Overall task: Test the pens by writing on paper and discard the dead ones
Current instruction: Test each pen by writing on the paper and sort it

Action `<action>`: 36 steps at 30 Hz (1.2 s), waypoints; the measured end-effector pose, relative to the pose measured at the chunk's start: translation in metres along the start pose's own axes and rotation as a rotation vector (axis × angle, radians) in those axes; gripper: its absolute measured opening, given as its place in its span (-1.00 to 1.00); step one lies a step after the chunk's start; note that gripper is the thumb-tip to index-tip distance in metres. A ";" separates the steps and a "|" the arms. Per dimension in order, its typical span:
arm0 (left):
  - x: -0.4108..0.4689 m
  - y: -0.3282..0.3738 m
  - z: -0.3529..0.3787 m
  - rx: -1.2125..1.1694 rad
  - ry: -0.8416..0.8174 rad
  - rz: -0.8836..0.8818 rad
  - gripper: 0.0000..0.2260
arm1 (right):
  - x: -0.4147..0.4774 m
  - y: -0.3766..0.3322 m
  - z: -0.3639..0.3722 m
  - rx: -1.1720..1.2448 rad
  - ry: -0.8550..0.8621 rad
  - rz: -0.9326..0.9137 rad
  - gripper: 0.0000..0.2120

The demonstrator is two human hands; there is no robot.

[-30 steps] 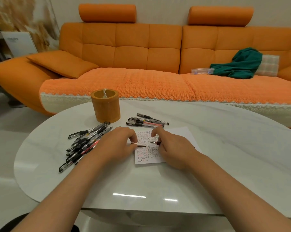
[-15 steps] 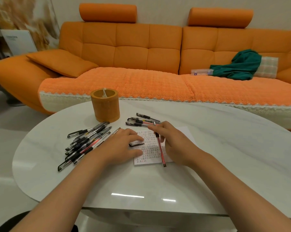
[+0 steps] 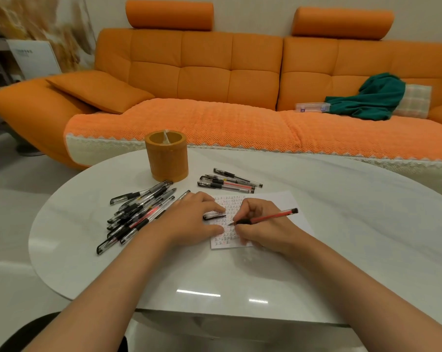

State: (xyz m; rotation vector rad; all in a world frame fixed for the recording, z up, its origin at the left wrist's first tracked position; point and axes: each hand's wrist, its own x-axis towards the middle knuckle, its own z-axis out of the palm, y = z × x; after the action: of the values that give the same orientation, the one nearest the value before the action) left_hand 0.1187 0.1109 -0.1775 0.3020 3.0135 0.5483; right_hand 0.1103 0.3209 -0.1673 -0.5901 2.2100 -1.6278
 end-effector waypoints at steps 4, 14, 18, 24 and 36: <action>-0.002 0.000 0.000 -0.001 -0.015 -0.005 -0.46 | 0.001 0.006 0.001 -0.052 -0.045 -0.055 -0.85; -0.002 0.001 -0.001 -0.021 -0.033 -0.010 -0.39 | -0.002 0.011 0.001 -0.137 -0.063 -0.083 -0.86; -0.003 0.002 -0.002 -0.032 -0.038 -0.010 -0.39 | -0.003 0.011 0.003 -0.173 -0.057 -0.092 -0.86; -0.002 0.003 -0.003 -0.045 -0.041 -0.015 -0.39 | -0.004 0.011 0.004 -0.228 -0.057 -0.080 -0.83; -0.004 0.004 -0.003 -0.029 -0.054 -0.018 -0.39 | -0.006 0.014 0.005 -0.268 -0.005 -0.127 -0.86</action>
State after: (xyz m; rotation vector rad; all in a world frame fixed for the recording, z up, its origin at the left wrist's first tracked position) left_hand 0.1231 0.1133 -0.1735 0.2827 2.9504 0.5715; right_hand 0.1162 0.3237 -0.1822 -0.8200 2.4514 -1.3929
